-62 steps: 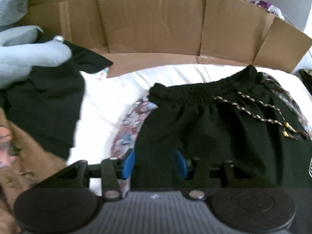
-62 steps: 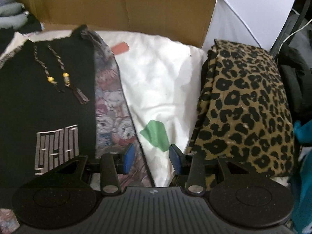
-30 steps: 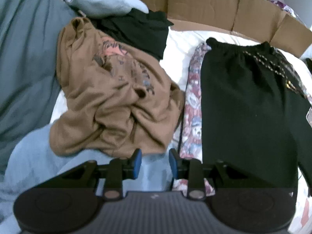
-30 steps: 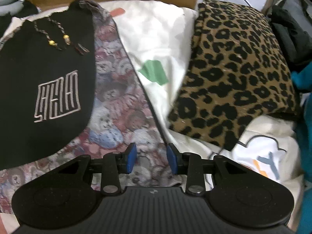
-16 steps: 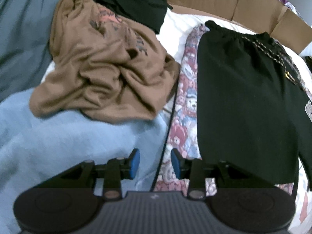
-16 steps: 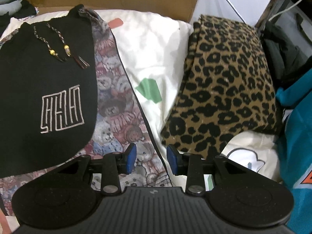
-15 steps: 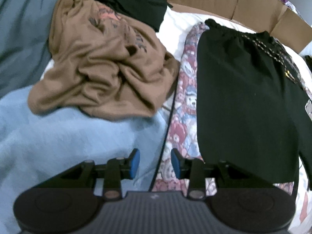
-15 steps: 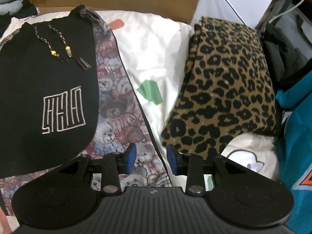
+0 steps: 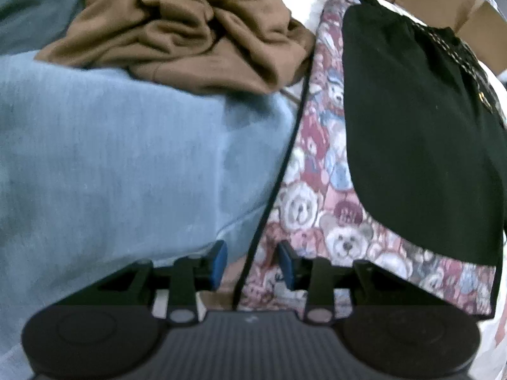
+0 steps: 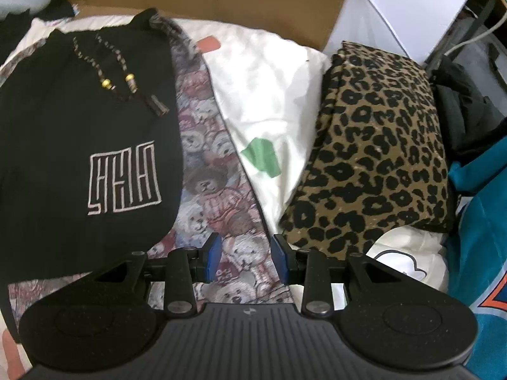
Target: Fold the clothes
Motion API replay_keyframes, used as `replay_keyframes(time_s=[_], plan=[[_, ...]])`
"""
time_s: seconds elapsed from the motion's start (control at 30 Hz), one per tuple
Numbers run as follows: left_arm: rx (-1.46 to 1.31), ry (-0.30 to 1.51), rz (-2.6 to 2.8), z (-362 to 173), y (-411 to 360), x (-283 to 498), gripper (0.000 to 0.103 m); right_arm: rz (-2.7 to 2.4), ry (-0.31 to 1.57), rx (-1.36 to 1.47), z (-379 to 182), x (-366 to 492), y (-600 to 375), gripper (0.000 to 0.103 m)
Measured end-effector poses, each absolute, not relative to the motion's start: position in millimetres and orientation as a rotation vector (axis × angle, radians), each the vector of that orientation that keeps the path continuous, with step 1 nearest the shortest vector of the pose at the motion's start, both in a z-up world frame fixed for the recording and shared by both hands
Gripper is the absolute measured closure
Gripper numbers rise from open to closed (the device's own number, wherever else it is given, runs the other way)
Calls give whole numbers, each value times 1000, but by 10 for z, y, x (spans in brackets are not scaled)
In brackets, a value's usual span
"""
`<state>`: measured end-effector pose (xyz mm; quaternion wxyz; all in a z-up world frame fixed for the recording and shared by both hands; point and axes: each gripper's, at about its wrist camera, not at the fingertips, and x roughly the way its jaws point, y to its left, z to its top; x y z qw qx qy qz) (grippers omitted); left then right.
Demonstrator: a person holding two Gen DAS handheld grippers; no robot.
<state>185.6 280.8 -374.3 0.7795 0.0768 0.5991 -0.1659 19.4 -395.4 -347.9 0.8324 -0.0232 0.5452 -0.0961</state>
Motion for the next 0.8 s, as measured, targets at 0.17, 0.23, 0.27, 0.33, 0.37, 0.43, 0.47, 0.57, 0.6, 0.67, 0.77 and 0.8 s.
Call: replay_keyframes(time_s=[0.17, 0.23, 0.27, 0.33, 0.37, 0.43, 0.47, 0.57, 0.6, 0.67, 0.77, 0.8], plan=[[150, 1327, -371, -3811, 2905, 1728, 64, -197, 1169, -49, -3467, 216, -3890, 63], [130, 1322, -375, -3820, 2941, 1722, 64, -192, 1172, -52, -3465, 233, -3858, 63], [120, 1319, -377, -3825, 2959, 1720, 64, -188, 1174, -57, -3465, 243, -3838, 63], [100, 1313, -381, -3833, 2994, 1715, 64, -183, 1175, -61, -3461, 259, -3811, 63], [103, 1308, -386, -3829, 2996, 1705, 65, -181, 1174, -60, -3456, 264, -3802, 63], [102, 1303, -406, -3814, 3008, 1677, 76, -179, 1173, -57, -3446, 274, -3785, 63], [98, 1309, -426, -3809, 3025, 1670, 85, -178, 1173, -56, -3442, 280, -3777, 63], [61, 1336, -443, -3780, 3079, 1667, 93, -174, 1171, -53, -3427, 295, -3752, 63], [54, 1342, -438, -3761, 3087, 1670, 94, -173, 1170, -52, -3422, 300, -3744, 63], [73, 1339, -445, -3662, 3057, 1650, 95, -171, 1165, -42, -3407, 296, -3738, 63], [76, 1338, -447, -3492, 3049, 1613, 95, -163, 1158, -30, -3386, 290, -3729, 63], [73, 1338, -444, -3434, 3052, 1604, 95, -159, 1155, -25, -3379, 290, -3726, 63]])
